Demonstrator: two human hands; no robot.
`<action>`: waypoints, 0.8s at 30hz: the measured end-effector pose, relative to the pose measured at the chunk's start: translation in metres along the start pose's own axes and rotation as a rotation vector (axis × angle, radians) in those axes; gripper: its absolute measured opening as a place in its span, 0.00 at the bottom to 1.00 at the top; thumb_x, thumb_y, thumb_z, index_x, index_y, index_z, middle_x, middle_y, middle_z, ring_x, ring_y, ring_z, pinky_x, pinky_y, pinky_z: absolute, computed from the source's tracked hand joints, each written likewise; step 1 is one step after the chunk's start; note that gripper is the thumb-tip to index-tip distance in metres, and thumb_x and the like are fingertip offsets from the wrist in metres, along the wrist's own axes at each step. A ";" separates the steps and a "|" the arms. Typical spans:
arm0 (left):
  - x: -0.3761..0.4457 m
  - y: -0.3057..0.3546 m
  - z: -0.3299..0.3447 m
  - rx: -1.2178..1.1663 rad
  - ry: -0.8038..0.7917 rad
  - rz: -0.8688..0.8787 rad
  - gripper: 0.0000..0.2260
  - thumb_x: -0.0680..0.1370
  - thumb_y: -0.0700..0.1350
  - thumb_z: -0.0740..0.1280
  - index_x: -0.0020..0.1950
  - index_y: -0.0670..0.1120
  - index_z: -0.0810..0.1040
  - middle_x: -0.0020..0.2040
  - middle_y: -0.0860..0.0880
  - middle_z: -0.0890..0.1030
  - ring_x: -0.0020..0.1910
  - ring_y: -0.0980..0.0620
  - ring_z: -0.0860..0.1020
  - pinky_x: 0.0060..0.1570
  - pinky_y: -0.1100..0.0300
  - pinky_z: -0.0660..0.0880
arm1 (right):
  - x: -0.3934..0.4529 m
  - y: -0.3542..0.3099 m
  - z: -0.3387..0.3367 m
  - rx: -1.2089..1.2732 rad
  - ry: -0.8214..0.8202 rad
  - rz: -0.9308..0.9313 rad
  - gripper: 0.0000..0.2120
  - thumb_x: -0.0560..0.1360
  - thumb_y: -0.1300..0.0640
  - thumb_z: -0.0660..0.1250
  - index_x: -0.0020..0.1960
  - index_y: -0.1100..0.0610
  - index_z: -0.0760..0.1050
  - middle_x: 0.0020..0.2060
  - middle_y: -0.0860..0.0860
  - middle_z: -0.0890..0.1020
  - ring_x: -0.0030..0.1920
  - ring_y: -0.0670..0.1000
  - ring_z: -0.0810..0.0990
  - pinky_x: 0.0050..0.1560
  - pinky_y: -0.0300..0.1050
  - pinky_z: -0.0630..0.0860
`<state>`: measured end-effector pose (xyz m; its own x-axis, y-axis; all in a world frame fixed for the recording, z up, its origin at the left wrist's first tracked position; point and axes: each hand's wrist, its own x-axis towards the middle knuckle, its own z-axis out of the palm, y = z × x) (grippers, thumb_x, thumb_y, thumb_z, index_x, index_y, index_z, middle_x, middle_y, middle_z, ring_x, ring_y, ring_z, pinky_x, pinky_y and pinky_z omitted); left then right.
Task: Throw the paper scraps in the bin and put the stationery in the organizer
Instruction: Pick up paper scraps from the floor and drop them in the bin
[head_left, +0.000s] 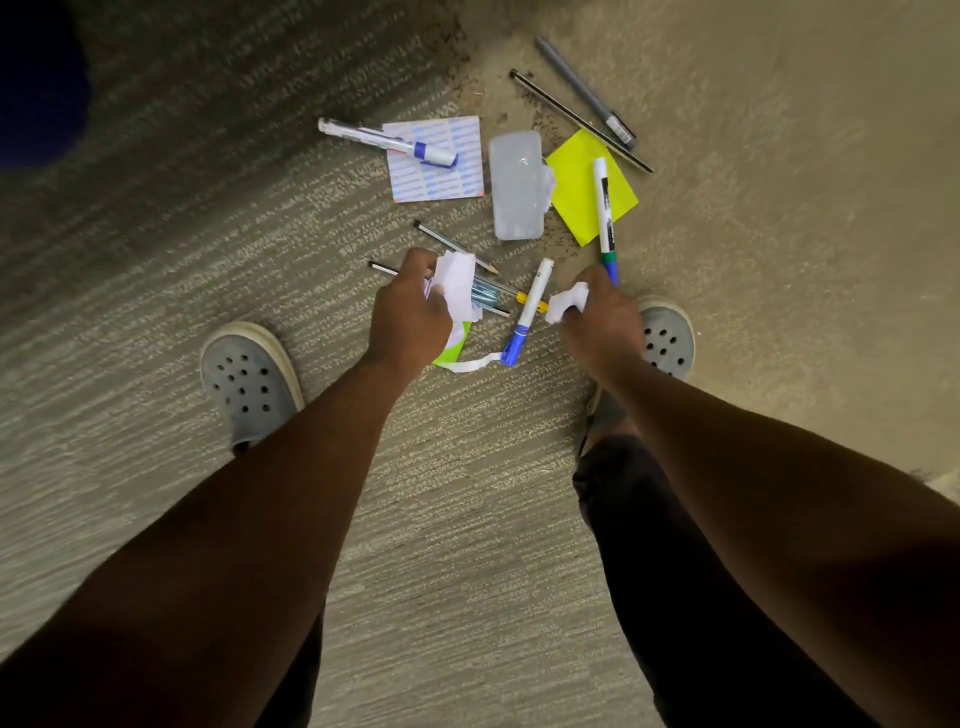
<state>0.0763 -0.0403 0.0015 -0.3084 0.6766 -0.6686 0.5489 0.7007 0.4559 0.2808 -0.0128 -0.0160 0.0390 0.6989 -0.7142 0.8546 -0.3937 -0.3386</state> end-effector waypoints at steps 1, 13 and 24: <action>0.000 -0.003 -0.005 -0.002 -0.015 -0.006 0.16 0.78 0.36 0.59 0.64 0.45 0.73 0.56 0.40 0.81 0.54 0.40 0.78 0.46 0.59 0.70 | 0.000 -0.003 -0.003 0.022 -0.007 0.009 0.06 0.72 0.62 0.62 0.47 0.54 0.71 0.46 0.51 0.84 0.48 0.58 0.80 0.43 0.48 0.76; -0.005 -0.002 -0.082 -0.466 0.166 -0.246 0.10 0.64 0.44 0.56 0.24 0.47 0.72 0.25 0.52 0.75 0.33 0.47 0.74 0.37 0.57 0.68 | -0.007 -0.080 -0.034 0.245 -0.097 0.086 0.05 0.73 0.59 0.61 0.40 0.56 0.73 0.41 0.59 0.78 0.45 0.58 0.77 0.51 0.52 0.74; -0.049 0.033 -0.277 -0.660 0.670 0.038 0.25 0.81 0.47 0.61 0.23 0.50 0.62 0.18 0.56 0.66 0.21 0.62 0.67 0.29 0.66 0.66 | -0.087 -0.344 -0.064 0.332 -0.116 -0.378 0.13 0.75 0.56 0.63 0.32 0.54 0.69 0.28 0.44 0.73 0.30 0.43 0.70 0.37 0.43 0.67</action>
<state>-0.1057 0.0129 0.2121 -0.7947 0.5472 -0.2628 0.0794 0.5229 0.8487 0.0159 0.0997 0.2022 -0.3145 0.7656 -0.5612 0.5871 -0.3077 -0.7487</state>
